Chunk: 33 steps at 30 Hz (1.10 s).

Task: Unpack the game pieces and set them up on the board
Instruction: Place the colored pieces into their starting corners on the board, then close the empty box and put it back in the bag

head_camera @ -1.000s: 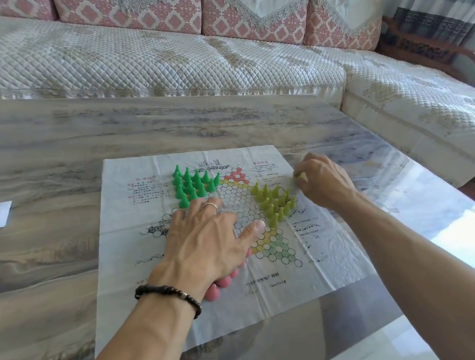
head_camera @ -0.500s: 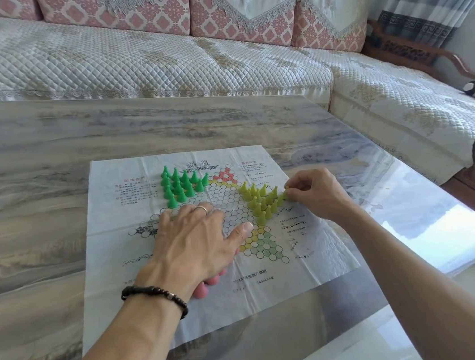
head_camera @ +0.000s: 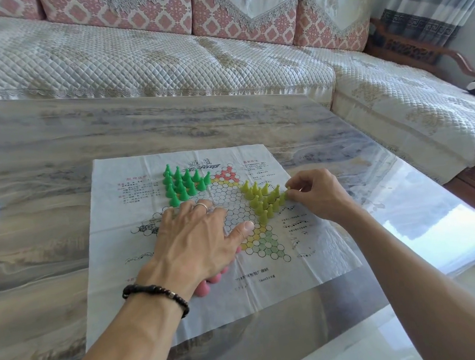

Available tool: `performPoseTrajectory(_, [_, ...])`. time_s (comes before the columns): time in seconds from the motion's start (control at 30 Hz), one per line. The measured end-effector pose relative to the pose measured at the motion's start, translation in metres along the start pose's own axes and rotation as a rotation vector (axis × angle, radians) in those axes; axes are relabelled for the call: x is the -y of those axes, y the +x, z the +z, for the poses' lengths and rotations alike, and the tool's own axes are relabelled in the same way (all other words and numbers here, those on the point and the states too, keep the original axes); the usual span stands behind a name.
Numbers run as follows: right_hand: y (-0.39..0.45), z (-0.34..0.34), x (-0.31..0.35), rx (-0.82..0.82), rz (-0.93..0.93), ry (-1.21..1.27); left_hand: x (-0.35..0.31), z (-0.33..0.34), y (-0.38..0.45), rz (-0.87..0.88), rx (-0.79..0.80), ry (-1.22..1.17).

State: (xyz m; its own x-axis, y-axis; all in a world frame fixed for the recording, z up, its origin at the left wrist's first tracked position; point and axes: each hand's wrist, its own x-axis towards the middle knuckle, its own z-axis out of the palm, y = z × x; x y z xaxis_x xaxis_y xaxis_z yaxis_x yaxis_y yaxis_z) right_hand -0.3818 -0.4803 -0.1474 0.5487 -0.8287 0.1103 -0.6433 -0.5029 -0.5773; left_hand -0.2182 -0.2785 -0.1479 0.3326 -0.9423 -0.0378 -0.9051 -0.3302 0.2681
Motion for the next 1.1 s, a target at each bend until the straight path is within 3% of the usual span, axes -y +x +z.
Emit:
performPoseTrajectory(0.23, [-0.012,-0.004,0.017,-0.111,-0.029,-0.148,-0.001,0.002,-0.007,-0.014,-0.040,0.070])
performPoseTrajectory(0.5, [-0.066,0.012,0.090,-0.182,-0.387,-0.474,0.003,-0.014,-0.056,-0.088,-0.183,-0.007])
performPoseTrajectory(0.77, [-0.122,0.040,0.159,-0.130,-0.516,-0.455,0.054,-0.049,-0.141,-0.223,-0.229,0.156])
performPoseTrajectory(1.1, [-0.156,0.114,0.260,0.017,-0.651,-0.395,0.144,-0.061,-0.238,-0.368,-0.234,0.161])
